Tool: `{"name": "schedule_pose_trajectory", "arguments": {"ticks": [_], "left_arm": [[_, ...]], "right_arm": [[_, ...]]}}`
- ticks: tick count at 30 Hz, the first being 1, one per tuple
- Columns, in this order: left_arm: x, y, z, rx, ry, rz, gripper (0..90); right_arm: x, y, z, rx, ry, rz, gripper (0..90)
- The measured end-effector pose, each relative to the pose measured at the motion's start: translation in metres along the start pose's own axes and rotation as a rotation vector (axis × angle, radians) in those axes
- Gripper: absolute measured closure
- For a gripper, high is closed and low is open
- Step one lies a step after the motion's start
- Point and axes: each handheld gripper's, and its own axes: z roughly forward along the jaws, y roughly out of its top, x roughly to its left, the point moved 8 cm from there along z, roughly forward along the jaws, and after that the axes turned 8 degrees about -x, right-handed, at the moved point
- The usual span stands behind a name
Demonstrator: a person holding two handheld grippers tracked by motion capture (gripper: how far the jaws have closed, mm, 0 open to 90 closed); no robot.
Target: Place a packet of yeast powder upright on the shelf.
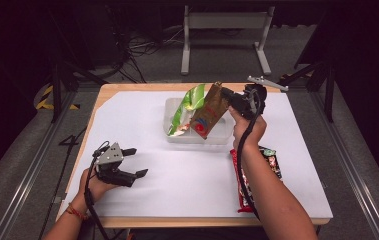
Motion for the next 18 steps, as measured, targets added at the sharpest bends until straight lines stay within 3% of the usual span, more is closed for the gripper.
{"name": "schedule_pose_trajectory", "arguments": {"ticks": [6, 11, 14, 18], "left_arm": [[-0.001, 0.0, 0.0, 0.0, -0.006, 0.004, 16.4], [-0.002, 0.001, 0.001, 0.002, -0.009, 0.007, 16.5], [-0.002, 0.001, 0.001, 0.003, -0.008, 0.009, 16.5], [-0.002, 0.001, 0.002, 0.006, -0.006, 0.011, 16.6]], "right_arm": [[0.005, -0.005, 0.012, -0.029, -0.017, -0.003, 89.6], [0.0, 0.002, 0.015, -0.043, -0.019, 0.01, 89.7], [-0.004, 0.004, 0.016, -0.05, -0.048, 0.003, 89.7], [0.002, 0.006, 0.012, -0.085, -0.079, -0.027, 89.6]]}}
